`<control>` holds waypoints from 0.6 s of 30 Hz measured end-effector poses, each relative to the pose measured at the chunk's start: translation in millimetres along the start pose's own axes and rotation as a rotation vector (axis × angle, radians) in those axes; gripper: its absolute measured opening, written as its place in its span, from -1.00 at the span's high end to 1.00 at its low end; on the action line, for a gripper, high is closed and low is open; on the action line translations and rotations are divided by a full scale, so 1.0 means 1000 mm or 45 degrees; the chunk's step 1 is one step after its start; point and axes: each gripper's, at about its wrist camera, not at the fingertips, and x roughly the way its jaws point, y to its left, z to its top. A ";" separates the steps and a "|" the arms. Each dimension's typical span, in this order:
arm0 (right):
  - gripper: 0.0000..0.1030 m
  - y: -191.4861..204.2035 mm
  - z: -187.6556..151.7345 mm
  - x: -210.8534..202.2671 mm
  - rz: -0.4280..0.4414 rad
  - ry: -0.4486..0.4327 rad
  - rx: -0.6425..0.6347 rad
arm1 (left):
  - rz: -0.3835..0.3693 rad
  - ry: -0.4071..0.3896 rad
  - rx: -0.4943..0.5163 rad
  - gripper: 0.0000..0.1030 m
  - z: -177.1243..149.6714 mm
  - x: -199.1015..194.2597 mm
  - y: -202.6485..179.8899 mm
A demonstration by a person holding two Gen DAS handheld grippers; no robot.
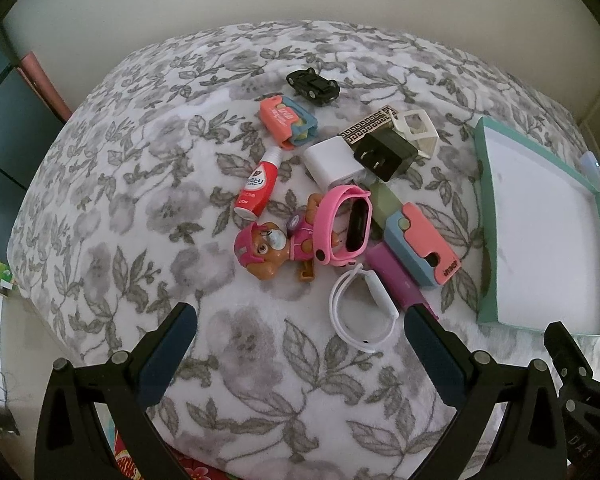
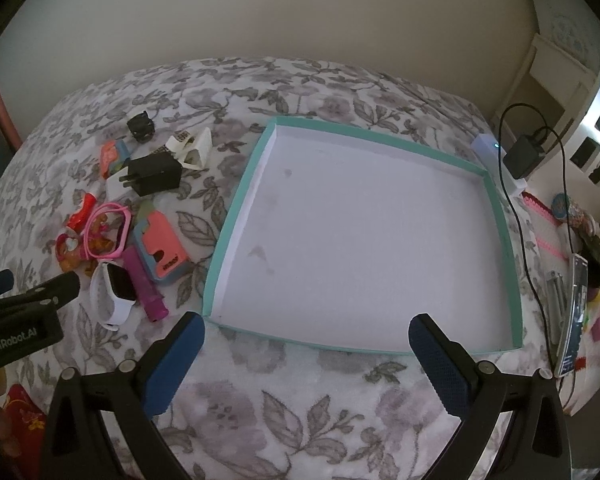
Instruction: Organize rigid objects
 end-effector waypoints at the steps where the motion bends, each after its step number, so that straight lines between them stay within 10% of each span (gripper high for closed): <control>1: -1.00 0.000 0.000 0.000 -0.001 0.000 -0.001 | 0.000 -0.001 0.000 -1.00 0.000 0.000 0.000; 18: -1.00 0.007 0.004 -0.002 0.059 -0.024 -0.012 | -0.048 0.008 -0.133 -1.00 0.005 0.006 0.026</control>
